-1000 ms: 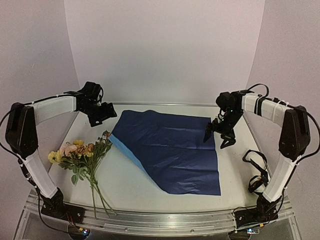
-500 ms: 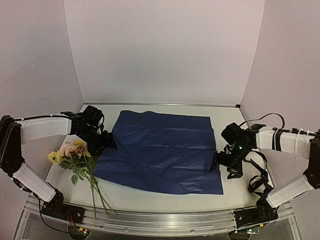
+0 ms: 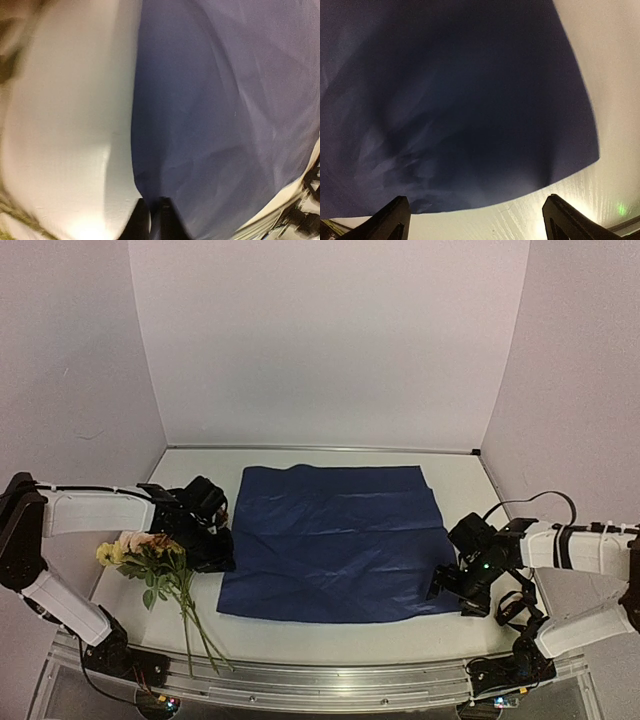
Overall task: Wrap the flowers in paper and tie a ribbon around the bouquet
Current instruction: Adjust the flattened wrapping paper at the center of the board.
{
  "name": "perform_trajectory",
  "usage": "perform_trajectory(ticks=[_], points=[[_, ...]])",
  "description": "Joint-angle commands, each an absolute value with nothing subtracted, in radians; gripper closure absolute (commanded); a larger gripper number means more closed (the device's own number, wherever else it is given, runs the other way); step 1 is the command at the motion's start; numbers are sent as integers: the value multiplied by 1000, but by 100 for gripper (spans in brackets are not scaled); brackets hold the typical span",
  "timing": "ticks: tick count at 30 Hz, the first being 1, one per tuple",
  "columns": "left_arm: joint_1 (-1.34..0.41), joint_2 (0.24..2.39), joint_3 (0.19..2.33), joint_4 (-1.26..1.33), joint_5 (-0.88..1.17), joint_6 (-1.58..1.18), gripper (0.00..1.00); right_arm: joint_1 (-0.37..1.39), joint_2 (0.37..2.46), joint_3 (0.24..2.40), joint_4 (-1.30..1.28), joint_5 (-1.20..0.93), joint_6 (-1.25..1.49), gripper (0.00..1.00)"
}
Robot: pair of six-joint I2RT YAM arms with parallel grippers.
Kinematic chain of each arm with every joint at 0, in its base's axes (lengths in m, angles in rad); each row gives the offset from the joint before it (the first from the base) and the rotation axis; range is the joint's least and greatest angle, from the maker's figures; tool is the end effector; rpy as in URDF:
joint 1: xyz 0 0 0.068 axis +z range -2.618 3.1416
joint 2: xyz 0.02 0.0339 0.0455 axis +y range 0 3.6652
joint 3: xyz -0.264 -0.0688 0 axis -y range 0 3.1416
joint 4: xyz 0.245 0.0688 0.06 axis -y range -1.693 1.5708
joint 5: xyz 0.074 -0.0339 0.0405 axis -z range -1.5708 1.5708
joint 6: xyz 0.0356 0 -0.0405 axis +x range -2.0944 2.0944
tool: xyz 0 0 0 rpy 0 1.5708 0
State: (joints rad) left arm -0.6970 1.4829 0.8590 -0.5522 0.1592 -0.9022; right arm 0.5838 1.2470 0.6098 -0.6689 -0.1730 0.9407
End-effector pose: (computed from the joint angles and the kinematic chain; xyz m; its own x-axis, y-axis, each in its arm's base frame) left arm 0.2055 -0.1794 0.1813 -0.9728 -0.1960 -0.1235 -0.1336 0.9100 -0.3924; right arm 0.1611 0.1138 0.1610 -0.9436 0.3306 -0.0199 0.3086 0.8995 0.3093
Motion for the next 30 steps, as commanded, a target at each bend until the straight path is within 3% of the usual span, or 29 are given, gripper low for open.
perform_trajectory(ticks=[1, 11, 15, 26, 30], points=[[-823, 1571, 919, -445, 181, -1012, 99, 586, 1191, 602, -765, -23, 935, 4], [-870, 1544, 881, -392, 148, -1112, 100, 565, 1300, 570, -572, 0, 965, 2], [-883, 1527, 864, -374, 157, -1125, 100, 555, 1376, 614, -505, 19, 972, 7], [-940, 1510, 823, -333, 173, -1166, 100, 449, 1574, 852, -508, -79, 879, 70], [-965, 1579, 871, -295, 178, -1157, 100, 396, 1614, 952, -595, -87, 816, 79]])
